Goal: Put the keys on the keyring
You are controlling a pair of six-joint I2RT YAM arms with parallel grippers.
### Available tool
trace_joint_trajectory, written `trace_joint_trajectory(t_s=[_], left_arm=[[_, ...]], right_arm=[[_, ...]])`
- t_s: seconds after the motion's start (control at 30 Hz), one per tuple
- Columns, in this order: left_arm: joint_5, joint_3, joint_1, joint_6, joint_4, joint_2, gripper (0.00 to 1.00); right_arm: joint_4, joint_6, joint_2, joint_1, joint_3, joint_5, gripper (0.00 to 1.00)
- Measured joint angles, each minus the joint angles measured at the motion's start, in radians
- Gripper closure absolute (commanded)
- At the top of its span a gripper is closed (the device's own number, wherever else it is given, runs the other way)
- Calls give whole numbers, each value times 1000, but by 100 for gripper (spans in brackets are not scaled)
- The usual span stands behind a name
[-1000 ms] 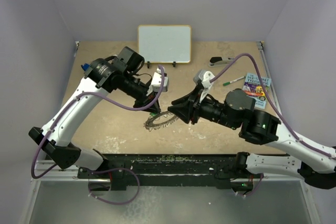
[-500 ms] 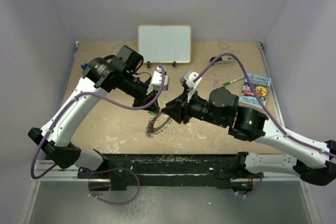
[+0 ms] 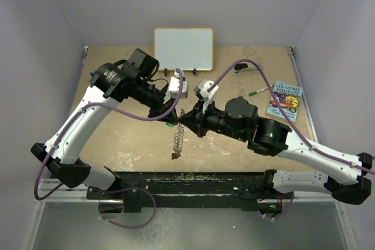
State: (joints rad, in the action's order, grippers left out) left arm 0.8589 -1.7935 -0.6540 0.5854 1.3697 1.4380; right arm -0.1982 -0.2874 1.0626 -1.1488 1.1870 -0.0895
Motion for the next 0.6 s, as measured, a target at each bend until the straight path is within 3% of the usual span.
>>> trace_joint_trajectory(t_s=[0.6], left_arm=[[64,41,0,1,-31,0,96]], right_arm=[[44,37,-46,-2,-50,-1,100]])
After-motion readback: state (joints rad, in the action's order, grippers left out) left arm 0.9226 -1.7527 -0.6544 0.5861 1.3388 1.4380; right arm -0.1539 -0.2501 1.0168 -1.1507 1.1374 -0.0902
